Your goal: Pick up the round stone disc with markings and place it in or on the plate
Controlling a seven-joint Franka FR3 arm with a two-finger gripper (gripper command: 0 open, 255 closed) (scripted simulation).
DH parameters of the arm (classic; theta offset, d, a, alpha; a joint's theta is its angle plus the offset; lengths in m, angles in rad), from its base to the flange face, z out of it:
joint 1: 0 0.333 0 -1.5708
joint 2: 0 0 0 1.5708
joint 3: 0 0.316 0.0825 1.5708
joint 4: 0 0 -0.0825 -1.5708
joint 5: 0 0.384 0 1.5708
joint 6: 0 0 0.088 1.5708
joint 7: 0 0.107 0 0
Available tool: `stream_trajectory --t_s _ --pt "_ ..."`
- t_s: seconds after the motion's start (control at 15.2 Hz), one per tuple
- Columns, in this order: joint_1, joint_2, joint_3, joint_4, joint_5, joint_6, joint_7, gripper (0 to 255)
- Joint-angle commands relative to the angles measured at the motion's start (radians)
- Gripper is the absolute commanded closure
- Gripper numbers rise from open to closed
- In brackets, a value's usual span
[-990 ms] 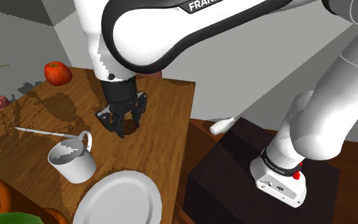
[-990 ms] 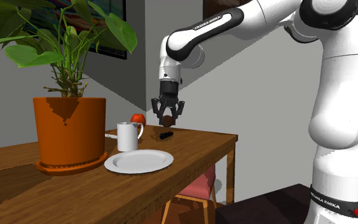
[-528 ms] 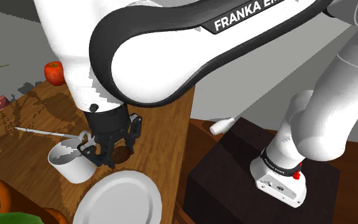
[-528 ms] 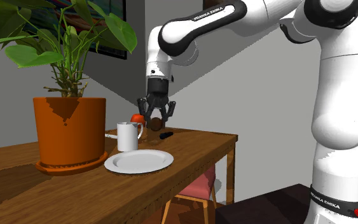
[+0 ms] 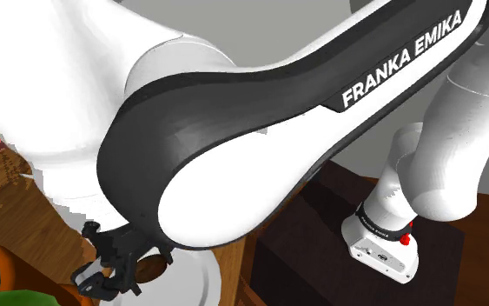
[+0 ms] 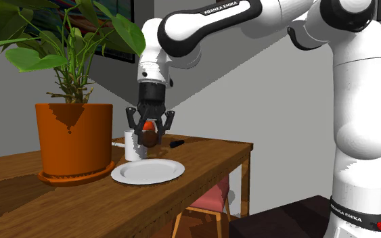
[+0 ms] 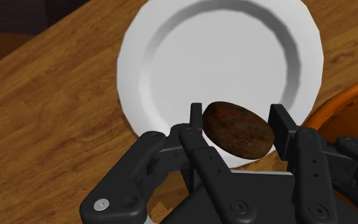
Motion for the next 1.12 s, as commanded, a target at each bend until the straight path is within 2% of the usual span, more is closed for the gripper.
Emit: stream_trajectory --t_s 0.0,0.66,1.06 --pt "0.005 0.012 0.002 -0.010 -0.008 0.020 0.010 255" --pt "0.014 0.063 -0.001 -0.094 -0.042 0.146 0.024 255" --pt "0.014 0.063 -0.001 -0.094 -0.042 0.146 0.024 255"
